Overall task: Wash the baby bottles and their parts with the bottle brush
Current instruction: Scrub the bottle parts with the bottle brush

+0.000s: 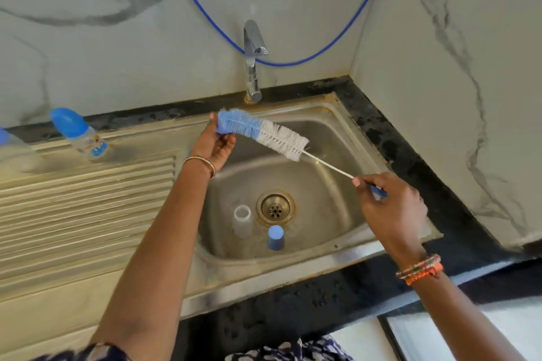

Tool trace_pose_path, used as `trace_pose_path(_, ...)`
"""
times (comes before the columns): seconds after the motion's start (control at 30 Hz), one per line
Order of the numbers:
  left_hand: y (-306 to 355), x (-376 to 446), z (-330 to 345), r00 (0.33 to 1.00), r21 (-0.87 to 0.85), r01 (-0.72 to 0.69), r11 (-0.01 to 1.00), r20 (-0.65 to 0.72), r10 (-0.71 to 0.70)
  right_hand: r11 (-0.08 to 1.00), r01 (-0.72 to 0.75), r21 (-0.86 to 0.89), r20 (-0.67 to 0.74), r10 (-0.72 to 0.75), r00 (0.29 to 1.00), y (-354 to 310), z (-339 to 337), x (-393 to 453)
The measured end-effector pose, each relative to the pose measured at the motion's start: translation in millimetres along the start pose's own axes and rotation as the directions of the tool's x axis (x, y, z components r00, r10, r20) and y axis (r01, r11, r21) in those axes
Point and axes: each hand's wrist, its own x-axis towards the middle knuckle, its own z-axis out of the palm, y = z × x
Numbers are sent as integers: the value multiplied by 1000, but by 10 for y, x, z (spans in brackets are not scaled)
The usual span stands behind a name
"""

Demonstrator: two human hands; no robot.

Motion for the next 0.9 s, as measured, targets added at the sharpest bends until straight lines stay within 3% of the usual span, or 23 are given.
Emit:
trace_pose_path(0.13, 269, -269, -48, 998, 78, -56, 995, 27, 54, 965, 224, -135, -118, -240, 964, -49, -84, 4)
trace_pose_path(0.3, 513, -527, -66, 993, 161, -108, 981, 56, 100, 885, 422, -197, -289, -463, 838, -174, -146, 19)
trace_pose_path(0.53, 846, -698, -70, 988, -9, -146, 989, 53, 146, 677, 686, -267, -201, -735, 648, -360, -296, 81)
trace_pose_path(0.63, 945, -713, -100, 992, 42, -115, 993, 51, 112, 614, 756, -226, -152, -789, 595, -415, -404, 202)
trace_pose_path(0.7, 956, -704, -133, 993, 60, -111, 992, 46, 108, 645, 746, -165, -124, -764, 633, -454, -422, 294)
trace_pose_path(0.8, 936, -708, -195, 987, 26, -137, 990, 83, 135, 790, 613, 1, -66, -612, 788, -495, -421, 375)
trace_pose_path(0.9, 968, -726, -245, 978, 40, -161, 986, 137, 155, 809, 585, 50, 193, -583, 789, -520, -371, 365)
